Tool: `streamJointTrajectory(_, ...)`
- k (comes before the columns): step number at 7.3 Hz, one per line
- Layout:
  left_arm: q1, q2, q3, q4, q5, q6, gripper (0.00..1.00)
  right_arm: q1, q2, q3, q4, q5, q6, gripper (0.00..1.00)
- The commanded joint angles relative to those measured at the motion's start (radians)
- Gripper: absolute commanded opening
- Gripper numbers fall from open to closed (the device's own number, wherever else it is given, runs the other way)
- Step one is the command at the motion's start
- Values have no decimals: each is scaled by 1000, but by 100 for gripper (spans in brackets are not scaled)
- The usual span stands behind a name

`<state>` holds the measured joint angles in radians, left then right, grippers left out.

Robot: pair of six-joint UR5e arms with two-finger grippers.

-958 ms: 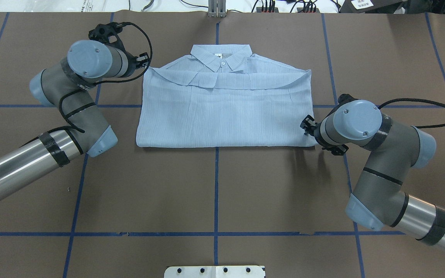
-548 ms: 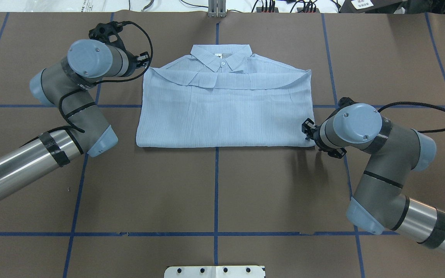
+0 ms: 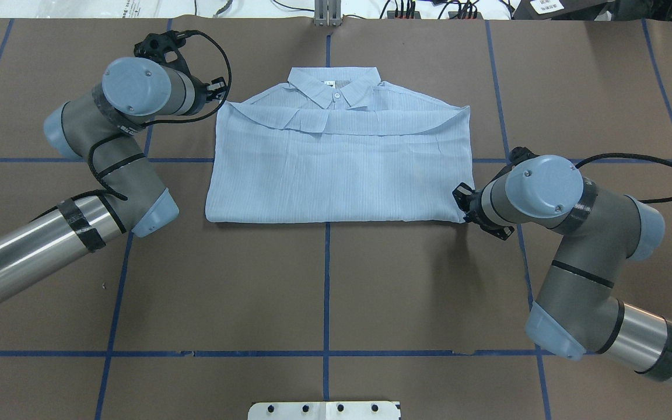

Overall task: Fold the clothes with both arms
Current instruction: 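Drag the folded shirt toward the robot with right gripper while left withdraws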

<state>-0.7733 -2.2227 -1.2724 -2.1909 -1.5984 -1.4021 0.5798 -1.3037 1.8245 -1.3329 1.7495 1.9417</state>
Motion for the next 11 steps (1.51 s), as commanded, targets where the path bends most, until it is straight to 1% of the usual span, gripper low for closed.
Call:
streamJointTrajectory(1, -1, 8, -30, 3, 0, 0, 43, -1, -111, 158, -11, 42, 13, 0)
streamJointTrajectory(2, -1, 33, -89, 6, -5, 0, 43, -52, -203, 239, -8, 94, 13, 0)
streamJointTrajectory(3, 8, 78, -172, 11, -56, -2, 43, -143, -274, 321, -8, 137, 13, 0)
streamJointTrajectory(4, 8, 119, -259, 35, -107, -2, 43, -225, -360, 405, -8, 216, 14, 0)
streamJointTrajectory(5, 11, 148, -340, 52, -157, -40, 43, -317, -382, 426, -8, 293, 19, 0)
streamJointTrajectory(6, 47, 178, -416, 52, -216, -134, 43, -424, -382, 447, -8, 315, 67, 0)
streamJointTrajectory(7, 110, 207, -505, 103, -216, -194, 43, -525, -384, 470, -8, 315, 136, 0)
streamJointTrajectory(8, 185, 212, -575, 176, -215, -260, 44, -594, -384, 481, -8, 306, 173, 43)
streamJointTrajectory(9, 254, 215, -635, 245, -212, -338, 47, -595, -382, 496, -6, 305, 181, 99)
streamJointTrajectory(10, 344, 212, -653, 320, -207, -433, 50, -510, -381, 524, -6, 312, 181, 100)
streamJointTrajectory(11, 405, 216, -645, 329, -203, -460, 52, -385, -378, 519, -6, 315, 178, 100)
